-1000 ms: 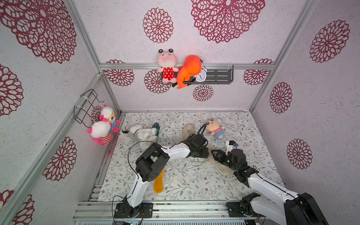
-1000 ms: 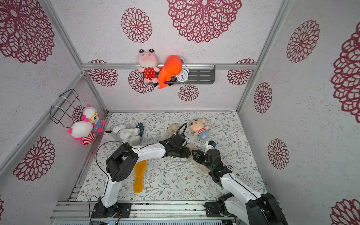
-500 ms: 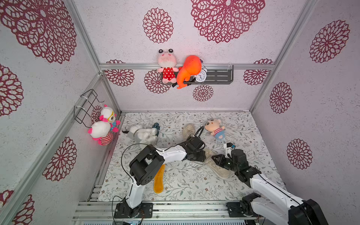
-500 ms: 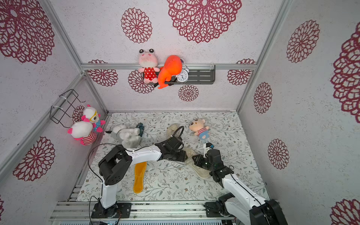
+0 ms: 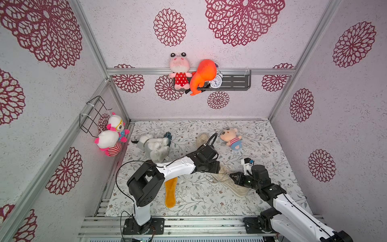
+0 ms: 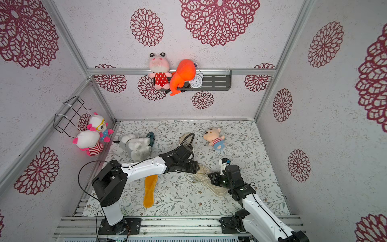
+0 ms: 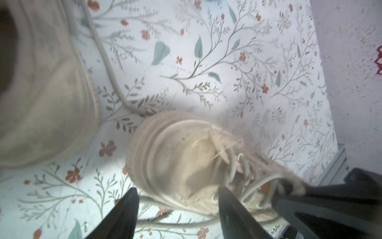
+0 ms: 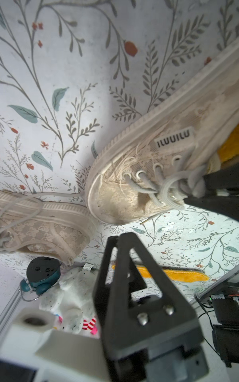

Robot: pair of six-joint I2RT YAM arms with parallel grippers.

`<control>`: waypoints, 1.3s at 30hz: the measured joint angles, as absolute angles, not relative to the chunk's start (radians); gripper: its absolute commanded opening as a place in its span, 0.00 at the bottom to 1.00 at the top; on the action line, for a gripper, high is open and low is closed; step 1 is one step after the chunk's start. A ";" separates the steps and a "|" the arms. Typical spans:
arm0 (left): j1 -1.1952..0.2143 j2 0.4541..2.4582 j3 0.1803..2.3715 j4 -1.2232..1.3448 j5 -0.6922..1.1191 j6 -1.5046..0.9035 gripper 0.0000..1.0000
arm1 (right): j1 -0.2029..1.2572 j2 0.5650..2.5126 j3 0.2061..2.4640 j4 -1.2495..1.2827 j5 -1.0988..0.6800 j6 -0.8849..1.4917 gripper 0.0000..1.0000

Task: Remove the insole from the shoe
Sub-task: Untie the shoelace on the shoe.

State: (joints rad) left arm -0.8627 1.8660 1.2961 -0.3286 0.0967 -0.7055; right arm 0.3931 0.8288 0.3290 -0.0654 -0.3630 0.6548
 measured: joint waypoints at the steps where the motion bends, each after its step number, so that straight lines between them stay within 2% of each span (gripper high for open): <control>1: -0.854 1.880 1.325 -0.329 0.102 -0.704 0.65 | 0.393 0.836 0.333 -0.065 -0.368 0.651 0.00; 4: -0.833 1.948 1.407 -0.327 0.119 -0.695 0.64 | 0.393 0.852 0.341 -0.065 -0.375 0.648 0.00; 5: -0.827 1.973 1.420 -0.329 0.121 -0.691 0.64 | 0.393 0.855 0.342 -0.065 -0.375 0.648 0.10; 7: -0.824 2.007 1.414 -0.342 0.122 -0.687 0.64 | 0.392 0.855 0.342 -0.067 -0.371 0.658 0.36; 10: -0.831 2.028 1.380 -0.369 0.122 -0.684 0.64 | 0.392 0.843 0.344 -0.068 -0.362 0.694 0.49; 14: -0.838 2.022 1.368 -0.364 0.120 -0.684 0.64 | 0.388 0.798 0.347 -0.070 -0.334 0.783 0.56; 25: -0.855 2.021 1.347 -0.384 0.124 -0.682 0.63 | 0.383 0.785 0.344 -0.016 -0.282 1.033 0.59; 39: -0.864 2.046 1.370 -0.410 0.105 -0.654 0.56 | 0.380 0.973 0.257 0.352 -0.289 1.180 0.59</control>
State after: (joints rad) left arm -0.8642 2.0464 1.3697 -0.4099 0.1051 -0.6537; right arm 0.3801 0.9733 0.2565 0.3519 -0.2893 1.1801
